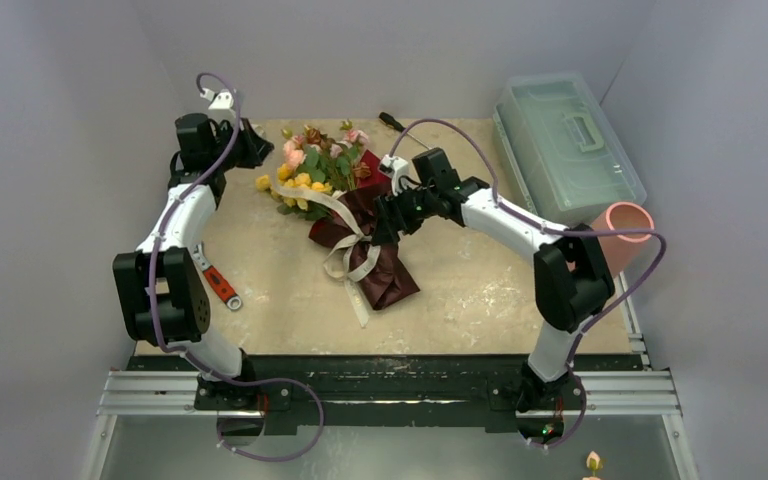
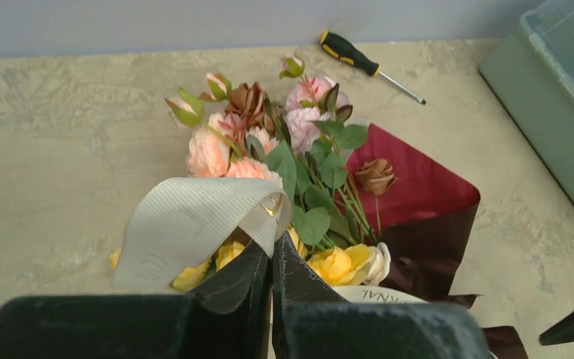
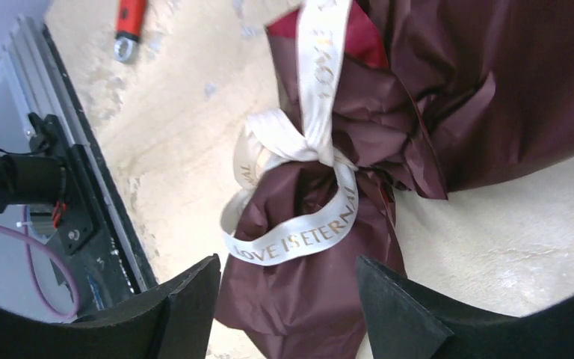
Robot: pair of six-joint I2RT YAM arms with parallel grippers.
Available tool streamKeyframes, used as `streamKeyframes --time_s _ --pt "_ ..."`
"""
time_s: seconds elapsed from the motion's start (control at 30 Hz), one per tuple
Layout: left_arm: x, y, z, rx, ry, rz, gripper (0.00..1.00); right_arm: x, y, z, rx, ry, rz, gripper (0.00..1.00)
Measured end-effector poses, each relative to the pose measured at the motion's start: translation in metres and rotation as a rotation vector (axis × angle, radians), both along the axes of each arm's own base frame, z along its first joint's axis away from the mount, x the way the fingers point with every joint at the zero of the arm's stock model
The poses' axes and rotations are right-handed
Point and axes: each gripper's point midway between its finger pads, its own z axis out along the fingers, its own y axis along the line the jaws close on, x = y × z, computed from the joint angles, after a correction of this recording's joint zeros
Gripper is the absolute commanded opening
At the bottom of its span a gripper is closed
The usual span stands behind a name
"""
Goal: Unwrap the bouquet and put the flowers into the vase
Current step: Untie the ribbon from the wrapping paper.
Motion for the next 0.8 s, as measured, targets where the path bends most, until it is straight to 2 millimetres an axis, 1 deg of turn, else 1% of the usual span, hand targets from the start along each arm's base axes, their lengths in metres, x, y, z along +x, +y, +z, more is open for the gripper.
streamKeyframes --time_s 0.07,0.13,0.17,0.23,0.33,0.5,0.57,0.67,0.73,0.8 --pt "-0.005 0.000 -0.015 0.007 0.036 -0.001 0.00 -0.001 0.001 0.022 0.033 -0.045 0.004 0.55" --pt "-0.008 0.000 -0.022 0.009 0.052 -0.003 0.00 0.000 0.001 0.036 0.054 -0.073 0.001 0.46" --pt "-0.009 0.000 -0.023 0.013 0.055 -0.004 0.00 0.000 0.002 0.041 0.065 -0.085 -0.002 0.44" --pt "-0.011 0.000 -0.020 0.015 0.050 -0.005 0.00 0.002 0.003 0.043 0.072 -0.089 -0.007 0.43" --pt "-0.013 0.000 -0.013 0.021 0.031 -0.005 0.00 0.004 0.006 0.030 0.049 -0.069 -0.014 0.44" --pt "-0.014 0.000 -0.009 0.026 0.018 -0.007 0.00 0.004 0.013 -0.010 -0.016 -0.005 -0.011 0.45" --pt "-0.014 0.000 -0.009 0.027 0.019 -0.007 0.00 0.002 0.015 -0.024 -0.039 0.014 -0.008 0.42" --pt "-0.014 0.000 -0.009 0.028 0.019 -0.006 0.00 0.001 0.018 -0.035 -0.066 0.026 -0.004 0.30" --pt "-0.014 0.000 -0.009 0.032 0.017 -0.007 0.00 0.002 0.020 -0.038 -0.073 0.025 -0.002 0.17" --pt "-0.013 0.001 -0.009 0.037 0.016 -0.006 0.00 0.003 0.021 -0.036 -0.075 0.017 0.001 0.01"
